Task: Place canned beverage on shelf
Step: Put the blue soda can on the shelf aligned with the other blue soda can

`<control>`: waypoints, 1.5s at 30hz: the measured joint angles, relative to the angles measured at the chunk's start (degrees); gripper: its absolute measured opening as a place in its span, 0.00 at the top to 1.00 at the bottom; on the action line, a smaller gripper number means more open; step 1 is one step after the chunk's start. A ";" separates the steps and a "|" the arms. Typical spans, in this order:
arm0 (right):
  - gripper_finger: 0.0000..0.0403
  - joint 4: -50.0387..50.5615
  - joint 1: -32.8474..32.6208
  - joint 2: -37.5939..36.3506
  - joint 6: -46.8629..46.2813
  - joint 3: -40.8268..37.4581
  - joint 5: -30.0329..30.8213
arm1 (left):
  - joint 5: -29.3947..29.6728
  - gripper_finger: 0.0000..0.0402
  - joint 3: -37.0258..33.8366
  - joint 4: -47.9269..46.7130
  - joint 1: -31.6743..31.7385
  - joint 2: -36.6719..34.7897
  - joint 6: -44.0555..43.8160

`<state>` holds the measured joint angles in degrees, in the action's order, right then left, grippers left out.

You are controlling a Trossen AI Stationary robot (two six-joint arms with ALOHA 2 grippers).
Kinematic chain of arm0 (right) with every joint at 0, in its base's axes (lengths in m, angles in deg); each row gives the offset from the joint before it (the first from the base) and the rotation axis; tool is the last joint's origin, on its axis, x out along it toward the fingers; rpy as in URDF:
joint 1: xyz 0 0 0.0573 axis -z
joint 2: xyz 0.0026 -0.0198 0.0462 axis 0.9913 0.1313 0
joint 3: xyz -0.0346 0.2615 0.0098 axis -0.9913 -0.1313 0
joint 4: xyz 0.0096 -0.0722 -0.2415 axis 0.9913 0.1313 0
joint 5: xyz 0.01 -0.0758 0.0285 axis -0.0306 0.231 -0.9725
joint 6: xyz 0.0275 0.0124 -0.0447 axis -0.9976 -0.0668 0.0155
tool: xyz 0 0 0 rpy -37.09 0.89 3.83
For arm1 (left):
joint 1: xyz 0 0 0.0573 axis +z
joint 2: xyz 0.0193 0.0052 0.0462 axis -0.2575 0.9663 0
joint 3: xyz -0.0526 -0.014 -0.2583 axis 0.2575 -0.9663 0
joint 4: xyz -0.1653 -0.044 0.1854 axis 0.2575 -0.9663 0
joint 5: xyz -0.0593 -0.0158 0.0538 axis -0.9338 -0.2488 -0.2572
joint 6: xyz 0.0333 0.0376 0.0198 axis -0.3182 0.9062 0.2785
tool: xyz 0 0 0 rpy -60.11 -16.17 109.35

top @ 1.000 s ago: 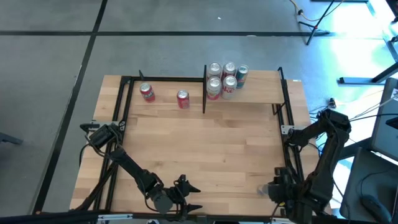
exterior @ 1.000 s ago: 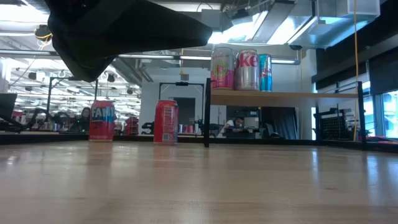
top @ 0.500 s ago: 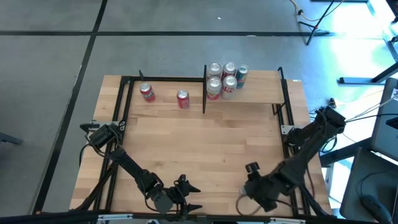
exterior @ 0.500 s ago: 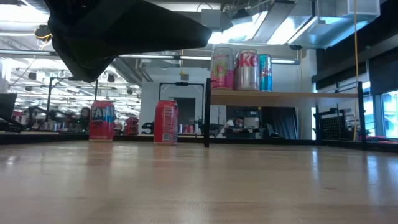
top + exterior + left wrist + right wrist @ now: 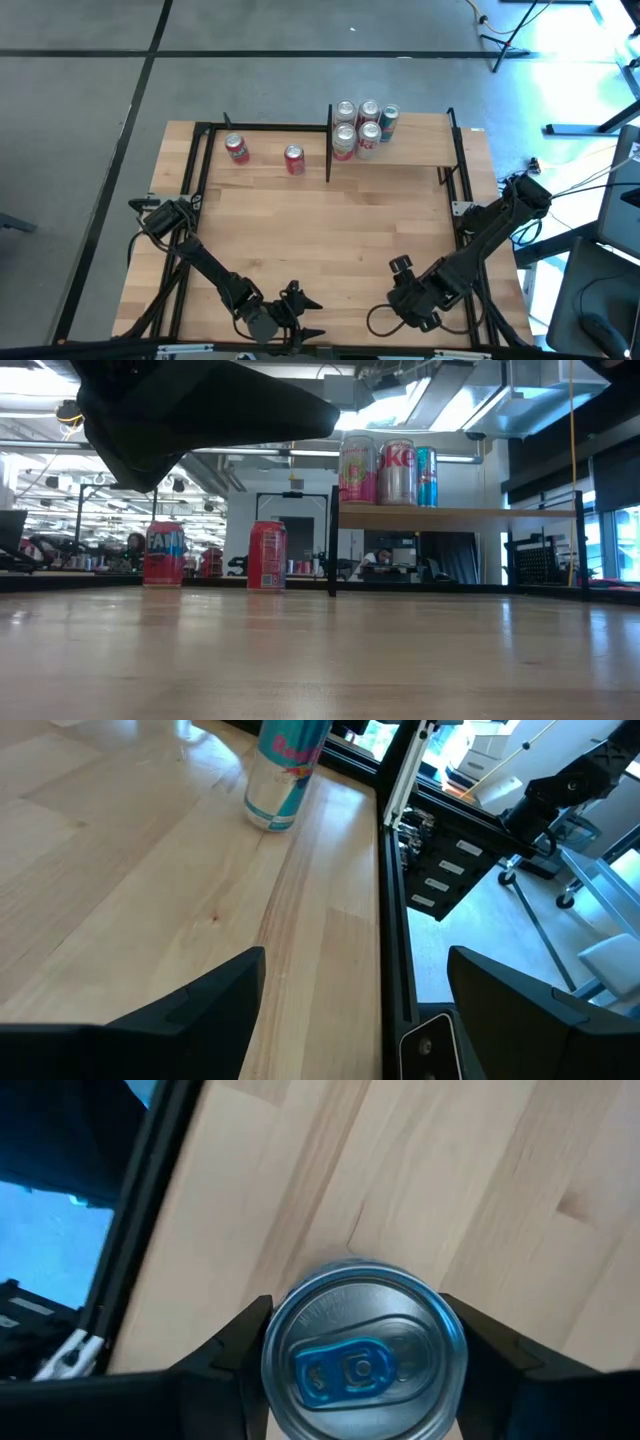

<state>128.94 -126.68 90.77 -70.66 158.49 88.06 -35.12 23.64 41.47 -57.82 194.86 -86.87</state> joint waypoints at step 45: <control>0.14 6.76 -4.13 0.26 -39.96 1.62 8.80 | 0.13 0.25 0.00 -0.01 0.15 0.00 -0.44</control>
<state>135.69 -130.81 91.03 -110.62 160.11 96.86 -34.99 23.64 41.46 -57.66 194.86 -87.31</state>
